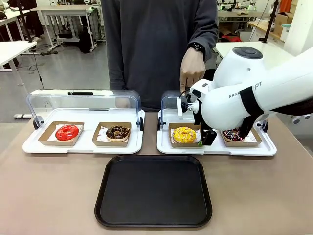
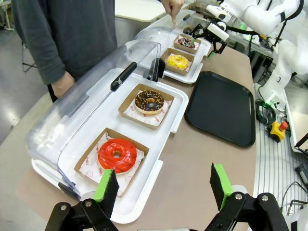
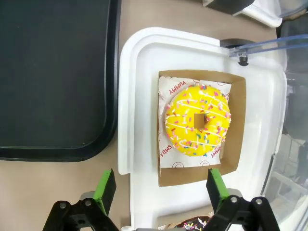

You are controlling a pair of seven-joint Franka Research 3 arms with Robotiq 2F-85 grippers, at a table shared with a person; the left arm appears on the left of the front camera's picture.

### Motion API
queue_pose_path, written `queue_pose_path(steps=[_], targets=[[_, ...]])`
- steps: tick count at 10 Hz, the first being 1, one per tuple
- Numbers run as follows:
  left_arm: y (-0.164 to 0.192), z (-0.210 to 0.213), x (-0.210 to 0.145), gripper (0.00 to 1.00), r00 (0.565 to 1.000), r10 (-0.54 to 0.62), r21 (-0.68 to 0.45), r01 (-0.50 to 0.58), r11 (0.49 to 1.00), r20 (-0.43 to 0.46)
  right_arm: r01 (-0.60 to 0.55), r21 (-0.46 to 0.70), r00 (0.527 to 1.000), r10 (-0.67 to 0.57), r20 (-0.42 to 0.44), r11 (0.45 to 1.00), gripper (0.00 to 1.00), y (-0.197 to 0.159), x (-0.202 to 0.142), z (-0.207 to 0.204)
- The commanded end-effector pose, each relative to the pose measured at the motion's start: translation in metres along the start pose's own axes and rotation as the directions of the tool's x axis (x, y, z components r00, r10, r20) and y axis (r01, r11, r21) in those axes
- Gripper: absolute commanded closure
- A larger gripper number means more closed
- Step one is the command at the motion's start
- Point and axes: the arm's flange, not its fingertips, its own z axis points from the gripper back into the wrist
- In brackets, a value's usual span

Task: Move the third donut from the left to the tray.
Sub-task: Pick up the Paper togo box containing the Donut indicated by the person and place it on the Handle tray.

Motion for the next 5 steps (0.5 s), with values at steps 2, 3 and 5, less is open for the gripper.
queue_pose_path(steps=[2, 3, 5], targets=[[-0.002, 0.000, 0.001, 0.00, 1.000, 0.002, -0.003, -0.002, 1.000, -0.003, 0.036, -0.017, 0.998, -0.037, -0.044, 0.999, 0.00, -0.012, 0.001, -0.019], [-0.002, 0.000, 0.001, 0.00, 1.000, 0.002, -0.003, -0.002, 1.000, -0.003, 0.038, -0.022, 0.998, -0.039, -0.055, 0.999, 0.00, -0.014, -0.001, -0.027], [-0.002, 0.000, 0.001, 0.00, 1.000, 0.002, -0.003, -0.002, 1.000, -0.003, 0.036, -0.030, 0.997, -0.037, -0.061, 0.999, 0.00, -0.016, -0.004, -0.036]])
